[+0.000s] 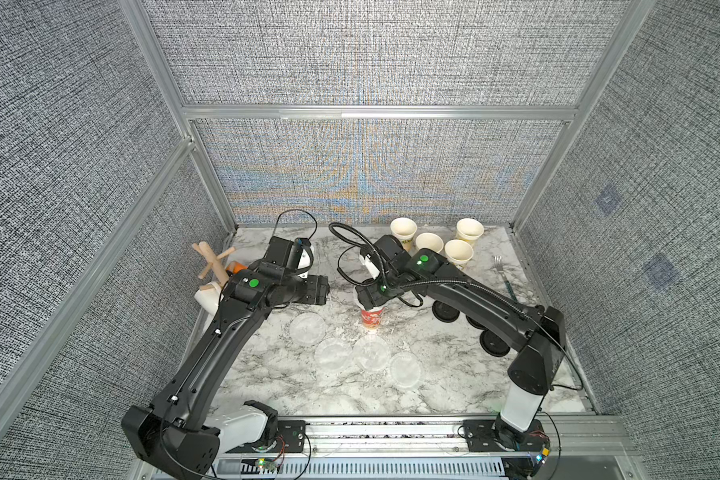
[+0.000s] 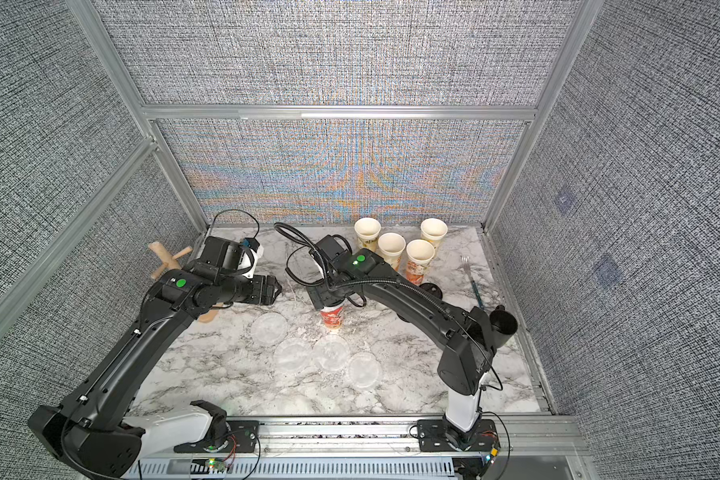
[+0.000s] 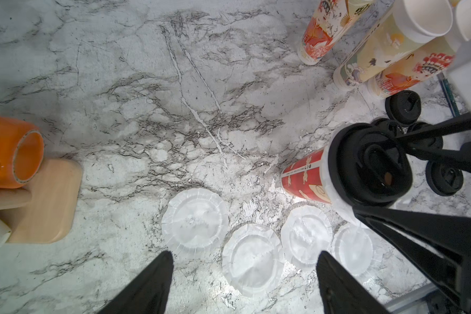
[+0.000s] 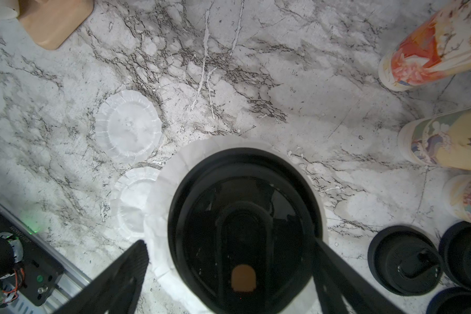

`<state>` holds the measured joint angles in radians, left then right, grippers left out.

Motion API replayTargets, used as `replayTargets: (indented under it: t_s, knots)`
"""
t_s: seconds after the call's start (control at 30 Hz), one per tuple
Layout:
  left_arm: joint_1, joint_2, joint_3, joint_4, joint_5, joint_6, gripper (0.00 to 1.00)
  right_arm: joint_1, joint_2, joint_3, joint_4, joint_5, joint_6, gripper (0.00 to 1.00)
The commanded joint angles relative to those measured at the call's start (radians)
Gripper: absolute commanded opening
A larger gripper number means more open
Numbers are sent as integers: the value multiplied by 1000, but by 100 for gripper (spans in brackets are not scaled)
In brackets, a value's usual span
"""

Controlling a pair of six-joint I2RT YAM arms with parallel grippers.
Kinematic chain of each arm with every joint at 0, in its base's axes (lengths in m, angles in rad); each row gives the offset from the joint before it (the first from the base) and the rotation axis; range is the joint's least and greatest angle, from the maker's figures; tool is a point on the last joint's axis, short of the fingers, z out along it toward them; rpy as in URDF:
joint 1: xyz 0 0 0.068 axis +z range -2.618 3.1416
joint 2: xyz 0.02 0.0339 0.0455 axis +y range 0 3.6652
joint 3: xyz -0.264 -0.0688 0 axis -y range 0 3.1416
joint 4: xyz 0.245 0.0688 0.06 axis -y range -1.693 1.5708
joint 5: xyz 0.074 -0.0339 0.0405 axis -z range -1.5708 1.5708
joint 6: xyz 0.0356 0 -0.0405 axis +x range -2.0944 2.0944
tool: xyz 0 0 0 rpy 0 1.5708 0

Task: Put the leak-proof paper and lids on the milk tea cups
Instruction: Place the cup lid on the cup.

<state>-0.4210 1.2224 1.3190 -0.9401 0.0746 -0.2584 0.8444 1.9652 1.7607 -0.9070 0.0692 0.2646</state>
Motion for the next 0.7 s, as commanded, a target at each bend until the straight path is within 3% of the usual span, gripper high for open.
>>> replayTargets:
  t_s: [0.0,0.47,0.67]
  knots:
    - [1,3,3,6,1,11,84,2,0,3,26,-17,2,94]
    - [2,13,15,7,19,12,84,1,-31,6,14,9,5,98]
    - [1,65,77,-3,154,54,84,-6,-132,-27,7,60,35,98]
